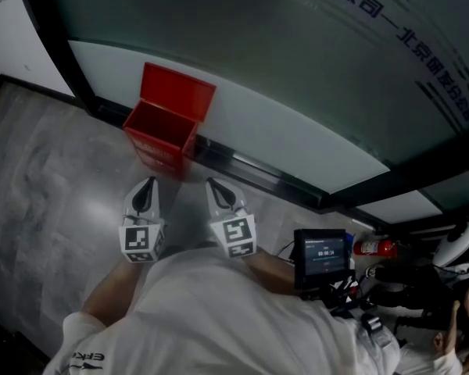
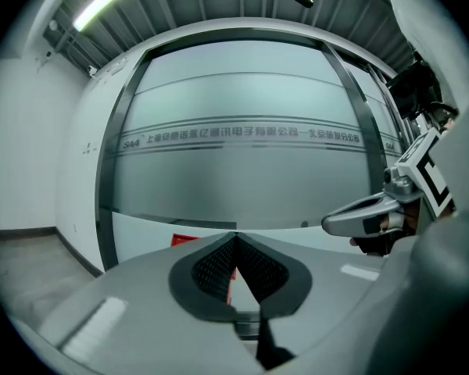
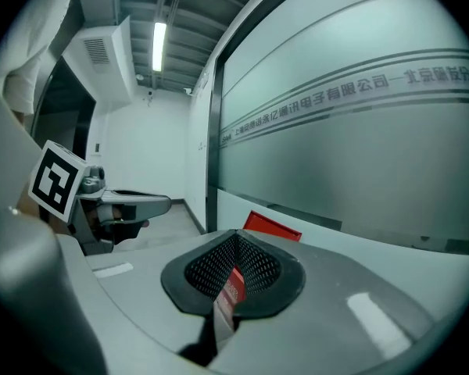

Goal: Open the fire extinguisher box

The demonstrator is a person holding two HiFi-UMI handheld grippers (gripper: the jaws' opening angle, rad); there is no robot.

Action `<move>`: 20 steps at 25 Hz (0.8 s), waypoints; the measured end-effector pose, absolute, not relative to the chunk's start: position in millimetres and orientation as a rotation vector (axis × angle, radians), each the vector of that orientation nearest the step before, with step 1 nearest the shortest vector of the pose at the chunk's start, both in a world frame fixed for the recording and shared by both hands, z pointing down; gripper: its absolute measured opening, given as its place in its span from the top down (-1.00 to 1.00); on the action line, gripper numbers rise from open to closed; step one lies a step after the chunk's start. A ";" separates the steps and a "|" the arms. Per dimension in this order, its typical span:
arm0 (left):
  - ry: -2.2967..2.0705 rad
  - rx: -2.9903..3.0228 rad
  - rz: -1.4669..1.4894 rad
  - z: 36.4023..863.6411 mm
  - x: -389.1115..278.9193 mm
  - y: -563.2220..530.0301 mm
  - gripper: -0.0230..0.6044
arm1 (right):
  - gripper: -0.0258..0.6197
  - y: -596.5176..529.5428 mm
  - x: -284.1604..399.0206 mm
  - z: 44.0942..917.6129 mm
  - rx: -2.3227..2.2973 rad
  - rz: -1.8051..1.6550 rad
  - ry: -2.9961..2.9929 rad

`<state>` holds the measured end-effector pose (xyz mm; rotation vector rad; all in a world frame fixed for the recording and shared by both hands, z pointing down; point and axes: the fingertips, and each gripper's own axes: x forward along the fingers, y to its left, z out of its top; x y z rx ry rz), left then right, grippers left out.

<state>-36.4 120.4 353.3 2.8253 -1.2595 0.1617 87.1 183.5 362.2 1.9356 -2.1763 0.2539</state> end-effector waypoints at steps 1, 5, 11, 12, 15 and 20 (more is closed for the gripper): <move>-1.261 2.826 0.163 353.2 -33.4 123.1 0.92 | 0.88 186.4 88.9 361.7 1.932 0.255 -2.185; -1.271 2.825 0.162 351.3 -24.1 132.4 0.92 | 0.89 195.1 93.5 360.9 1.908 0.255 -2.214; -1.275 2.829 0.162 349.0 -19.0 142.9 0.92 | 0.89 202.4 92.7 359.9 1.879 0.251 -2.244; -1.276 2.830 0.165 349.3 -19.0 143.2 0.92 | 0.89 202.2 92.1 360.2 1.875 0.251 -2.247; -1.281 2.829 0.172 351.4 -19.8 141.4 0.92 | 0.89 199.4 90.3 362.0 1.863 0.249 -2.253; -1.289 2.823 0.180 351.3 -21.1 142.5 0.92 | 0.89 200.3 89.7 362.7 1.852 0.248 -2.260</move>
